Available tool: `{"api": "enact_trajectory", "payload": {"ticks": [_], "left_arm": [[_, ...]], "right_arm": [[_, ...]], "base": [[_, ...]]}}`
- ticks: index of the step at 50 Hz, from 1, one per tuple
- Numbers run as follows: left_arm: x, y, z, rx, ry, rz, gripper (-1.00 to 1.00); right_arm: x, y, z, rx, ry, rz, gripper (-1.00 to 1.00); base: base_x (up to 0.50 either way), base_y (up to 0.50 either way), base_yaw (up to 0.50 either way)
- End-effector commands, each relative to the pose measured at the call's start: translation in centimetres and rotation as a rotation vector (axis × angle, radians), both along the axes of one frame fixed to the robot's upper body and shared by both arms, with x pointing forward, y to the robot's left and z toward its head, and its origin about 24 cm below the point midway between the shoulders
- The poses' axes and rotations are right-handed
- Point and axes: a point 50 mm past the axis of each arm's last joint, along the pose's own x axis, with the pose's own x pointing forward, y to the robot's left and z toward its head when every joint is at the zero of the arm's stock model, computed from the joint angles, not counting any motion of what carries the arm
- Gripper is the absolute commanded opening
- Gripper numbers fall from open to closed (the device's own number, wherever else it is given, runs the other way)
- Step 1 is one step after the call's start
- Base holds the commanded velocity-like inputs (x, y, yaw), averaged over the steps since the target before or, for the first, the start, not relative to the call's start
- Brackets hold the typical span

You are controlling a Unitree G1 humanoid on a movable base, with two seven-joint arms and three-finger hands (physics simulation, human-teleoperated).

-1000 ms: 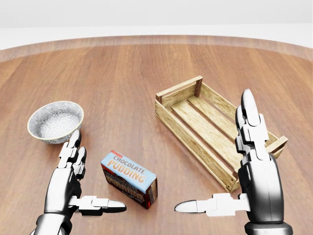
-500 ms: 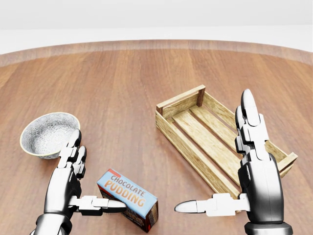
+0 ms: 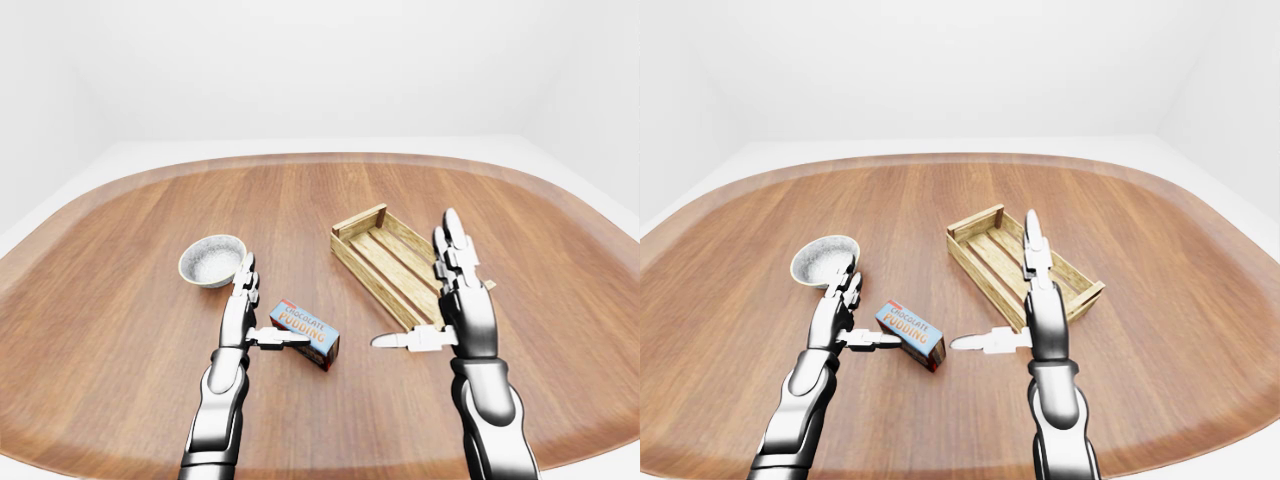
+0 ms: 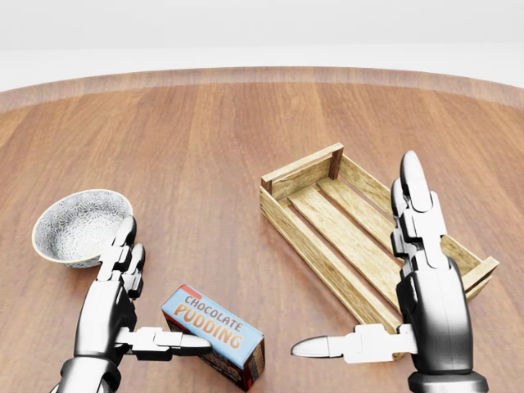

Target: Pick up the chocolate pudding and put it in the tray.

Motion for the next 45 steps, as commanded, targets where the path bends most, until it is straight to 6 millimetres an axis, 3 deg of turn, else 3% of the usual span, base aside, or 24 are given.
{"api": "enact_trajectory", "payload": {"ticks": [1, 27, 28, 32, 34, 36, 38, 39, 45], "left_arm": [[0.0, 0.0, -0.1, 0.000, 0.002, 0.000, 1.00], [0.0, 0.0, -0.2, 0.017, 0.009, 0.000, 1.00], [0.1, 0.0, -0.2, 0.017, 0.010, 0.000, 1.00], [0.1, 0.0, -0.3, 0.017, 0.011, -0.001, 1.00], [0.1, 0.0, -0.3, 0.017, 0.012, -0.001, 1.00], [0.1, 0.0, -0.4, 0.016, 0.014, 0.000, 1.00], [0.1, 0.0, -0.4, 0.016, 0.015, -0.001, 1.00], [0.0, 0.0, -0.3, 0.016, 0.014, -0.001, 1.00], [0.0, -0.1, -0.4, 0.018, 0.015, -0.003, 1.00]], "right_arm": [[0.0, 0.0, -0.4, 0.003, 0.021, 0.003, 1.00], [0.2, 0.1, -0.1, 0.008, 0.004, 0.010, 1.00], [0.1, 0.1, 0.7, 0.004, -0.030, 0.015, 1.00], [0.3, 0.4, -2.1, -0.004, 0.091, 0.007, 1.00], [0.7, 0.4, -4.7, 0.002, 0.203, -0.003, 1.00], [0.6, 0.5, -4.4, 0.002, 0.190, 0.004, 1.00], [0.7, 0.4, -6.2, -0.005, 0.268, -0.012, 1.00], [0.5, 0.4, -5.5, -0.006, 0.237, -0.007, 1.00], [0.3, 0.5, -7.0, -0.033, 0.299, -0.030, 1.00]], "base": [[0.00, 0.00, 0.00], [0.00, 0.00, 0.00], [0.00, 0.00, 0.00], [0.00, 0.00, 0.00], [0.00, 0.00, 0.00], [0.00, 0.00, 0.00], [0.00, 0.00, 0.00], [0.00, 0.00, 0.00], [0.00, 0.00, 0.00]]}}
